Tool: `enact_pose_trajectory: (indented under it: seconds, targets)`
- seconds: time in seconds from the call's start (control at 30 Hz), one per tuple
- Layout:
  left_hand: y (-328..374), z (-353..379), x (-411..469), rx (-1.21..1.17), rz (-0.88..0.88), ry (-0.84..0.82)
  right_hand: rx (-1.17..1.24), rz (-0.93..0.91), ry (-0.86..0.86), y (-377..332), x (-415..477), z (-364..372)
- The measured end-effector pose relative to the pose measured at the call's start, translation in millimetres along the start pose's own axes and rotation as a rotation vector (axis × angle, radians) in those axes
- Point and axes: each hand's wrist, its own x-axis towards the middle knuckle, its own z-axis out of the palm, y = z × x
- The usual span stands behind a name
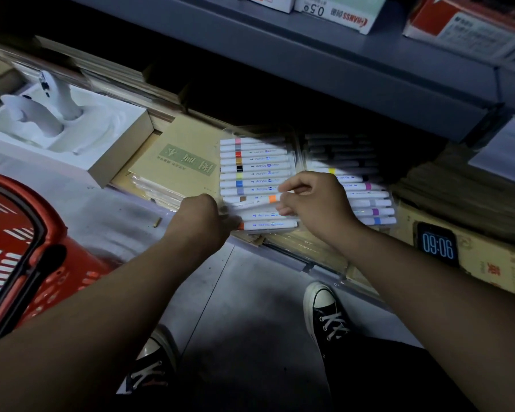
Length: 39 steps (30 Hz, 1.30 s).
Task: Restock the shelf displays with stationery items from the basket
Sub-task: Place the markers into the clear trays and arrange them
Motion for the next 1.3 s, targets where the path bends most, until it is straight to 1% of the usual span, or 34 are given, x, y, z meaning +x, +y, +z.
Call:
enact_pose_trajectory:
  seconds: [0.07, 0.1, 0.17, 0.23, 0.3, 0.33, 0.4, 0.47, 0.5, 0.53, 0.57, 0.63, 0.67, 0.73, 0.77, 0.8, 0.87, 0.9, 0.97, 1.0, 1.07, 1.13, 1.23, 1.3]
  targets:
    - [2.1, -2.6, -2.6, 0.038, 0.077, 0.091, 0.088, -0.053, 0.004, -6.5, -1.3, 2.0]
    - [3.2, -3.9, -2.1, 0.04, 0.16, 0.151, 0.107, -0.1, 0.015, -9.8, -2.1, 4.4]
    - [6.7, -5.2, 0.3, -0.034, 0.397, 0.233, 0.087, -0.236, 0.035, -14.5, -3.9, 10.8]
    - [13.3, -7.7, -0.4, -0.138, 0.59, 0.237, 0.043, -0.384, 0.047, -18.6, -6.1, 15.6]
    - [18.7, -10.1, -4.5, -0.217, 0.648, 0.249, 0.033, -0.461, 0.054, -22.1, -6.7, 17.5]
    - [20.2, -11.2, -6.1, -0.272, 0.625, 0.25, 0.041, -0.458, 0.06, -23.4, -5.9, 17.9]
    - [23.4, -15.0, -8.2, -0.472, 0.492, 0.226, 0.018, -0.41, 0.098, -23.6, -2.7, 16.3]
    - [26.3, -20.1, -6.1, -0.838, 0.285, 0.195, -0.09, -0.339, 0.123, -19.1, 1.4, 13.1]
    - [27.4, -22.3, -4.7, -1.035, 0.168, 0.172, -0.11, -0.277, 0.093, -16.5, 2.2, 11.9]
    - [28.1, -23.2, -3.3, -1.193, 0.064, 0.145, -0.081, -0.202, 0.044, -13.2, 3.0, 11.2]
    - [27.6, -22.8, -1.6, -1.298, -0.018, 0.117, -0.002, -0.116, -0.015, -11.0, 2.8, 10.3]
    - [25.7, -21.2, 0.8, -1.41, -0.116, 0.054, 0.241, 0.065, -0.12, -9.4, 1.3, 8.6]
    - [25.2, -21.2, -0.2, -1.437, -0.143, 0.01, 0.337, 0.124, -0.143, -9.2, 1.0, 7.5]
    - [25.5, -23.7, -4.1, -1.422, -0.181, -0.068, 0.405, 0.184, -0.137, -6.8, 3.5, 4.8]
    - [24.9, -24.5, -5.4, -1.346, -0.202, -0.069, 0.399, 0.197, -0.124, -5.2, 4.8, 3.8]
    - [23.5, -24.0, -5.9, -1.226, -0.227, -0.033, 0.378, 0.205, -0.109, -3.2, 6.6, 3.3]
    - [17.4, -19.2, -3.2, -0.996, -0.265, 0.109, 0.306, 0.218, -0.073, 1.1, 9.2, 3.0]
    - [13.4, -16.7, -1.0, -0.921, -0.274, 0.166, 0.265, 0.225, -0.055, 3.1, 10.0, 3.2]
    - [7.6, -13.3, 3.6, -0.871, -0.332, 0.194, 0.194, 0.225, -0.03, 7.0, 11.8, 3.0]
    - [6.2, -13.2, 4.9, -0.878, -0.38, 0.165, 0.168, 0.223, -0.028, 8.4, 12.5, 2.5]
    - [5.8, -15.2, 3.4, -0.927, -0.498, 0.04, 0.143, 0.222, -0.032, 9.7, 13.6, 0.4]
    - [6.8, -18.3, 1.0, -0.973, -0.561, -0.077, 0.145, 0.223, -0.038, 9.5, 14.5, -2.5]
    - [4.4, -19.2, 1.5, -0.974, -0.562, -0.194, 0.138, 0.224, -0.06, 10.5, 15.4, -7.0]
    - [4.2, -18.3, 0.6, -0.949, -0.527, -0.252, 0.126, 0.228, -0.067, 12.0, 16.1, -8.4]
